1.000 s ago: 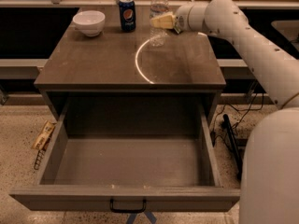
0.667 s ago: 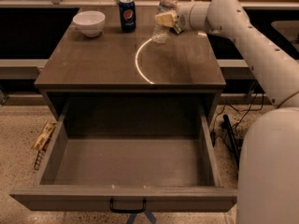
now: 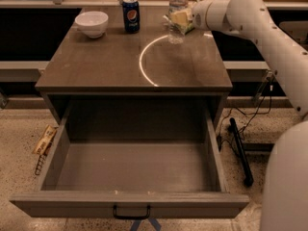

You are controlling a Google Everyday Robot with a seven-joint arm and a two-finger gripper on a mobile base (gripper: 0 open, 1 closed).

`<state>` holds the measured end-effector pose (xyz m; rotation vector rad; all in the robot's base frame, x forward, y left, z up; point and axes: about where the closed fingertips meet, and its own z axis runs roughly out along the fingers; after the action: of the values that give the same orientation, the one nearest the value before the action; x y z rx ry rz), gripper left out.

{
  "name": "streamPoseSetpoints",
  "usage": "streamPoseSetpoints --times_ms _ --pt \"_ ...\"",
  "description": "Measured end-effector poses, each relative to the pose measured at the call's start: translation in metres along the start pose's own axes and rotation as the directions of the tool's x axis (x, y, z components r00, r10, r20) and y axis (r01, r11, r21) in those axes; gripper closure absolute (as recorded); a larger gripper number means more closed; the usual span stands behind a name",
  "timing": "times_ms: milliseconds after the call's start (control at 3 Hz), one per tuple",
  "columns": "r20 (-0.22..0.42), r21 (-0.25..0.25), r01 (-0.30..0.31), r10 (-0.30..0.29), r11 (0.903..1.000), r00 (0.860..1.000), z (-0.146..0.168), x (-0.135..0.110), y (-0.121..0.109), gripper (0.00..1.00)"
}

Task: Place water bottle into top drawer

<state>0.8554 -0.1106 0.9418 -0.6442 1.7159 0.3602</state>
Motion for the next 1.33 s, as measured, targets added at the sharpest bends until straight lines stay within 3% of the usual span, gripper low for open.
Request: streamPoseSetpoints --times_ms 333,667,1000,1333 --pt "0.002 0.075 0.013 -0.013 0.9971 1.000 -0.073 -0.005 0.006 1.00" --pt "0.002 0.048 0.013 -0.013 0.9988 1.000 -0.118 0.025 0.035 1.00" --pt "0.040 -0.037 -0.002 0.004 0.9993 0.999 -0.153 0.053 0.060 1.00" --pt "0.105 -0.041 0.063 -0.058 0.9972 0.993 -0.191 0.040 0.066 1.00"
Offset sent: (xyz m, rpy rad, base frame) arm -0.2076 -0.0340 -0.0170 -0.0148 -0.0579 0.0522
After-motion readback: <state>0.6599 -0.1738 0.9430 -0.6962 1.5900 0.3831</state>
